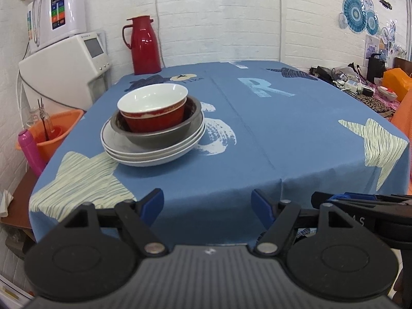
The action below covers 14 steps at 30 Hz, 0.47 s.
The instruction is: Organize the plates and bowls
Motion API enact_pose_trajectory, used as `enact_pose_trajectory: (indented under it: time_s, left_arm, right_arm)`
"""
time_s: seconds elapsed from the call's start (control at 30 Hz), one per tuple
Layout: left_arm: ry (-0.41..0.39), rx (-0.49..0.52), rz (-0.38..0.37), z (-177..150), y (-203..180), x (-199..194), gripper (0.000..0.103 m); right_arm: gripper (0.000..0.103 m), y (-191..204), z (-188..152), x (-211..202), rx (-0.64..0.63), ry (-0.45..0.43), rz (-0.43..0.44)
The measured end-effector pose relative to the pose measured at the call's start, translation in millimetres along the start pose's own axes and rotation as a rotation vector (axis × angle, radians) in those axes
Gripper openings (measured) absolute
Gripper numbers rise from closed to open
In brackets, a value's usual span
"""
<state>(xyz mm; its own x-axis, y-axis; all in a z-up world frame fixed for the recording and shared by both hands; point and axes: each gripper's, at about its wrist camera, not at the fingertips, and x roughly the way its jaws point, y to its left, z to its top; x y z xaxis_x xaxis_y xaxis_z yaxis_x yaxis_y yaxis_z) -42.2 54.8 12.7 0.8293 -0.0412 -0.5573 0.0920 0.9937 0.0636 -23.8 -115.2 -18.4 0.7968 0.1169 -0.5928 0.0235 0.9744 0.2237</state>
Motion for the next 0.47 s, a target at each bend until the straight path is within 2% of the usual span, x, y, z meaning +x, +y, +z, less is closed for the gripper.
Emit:
enact_pose_trajectory:
  time_s: [0.23, 0.37, 0.47]
  left_arm:
    - [-0.003, 0.024, 0.004, -1.5, -5.6, 0.1, 0.073]
    - [-0.025, -0.016, -0.019, -1.5, 1.4, -1.5, 0.073]
    - [-0.024, -0.017, -0.005, -0.6, 1.7, -1.6, 0.073]
  right_arm:
    - [0.029, 4.1, -1.8, -0.4, 0.006, 0.006, 0.038]
    - [0.029, 4.7, -2.6, 0.7, 0.013, 0.012, 0.049]
    - [0.030, 5.5, -3.0, -0.2, 0.014, 0.007, 0.050]
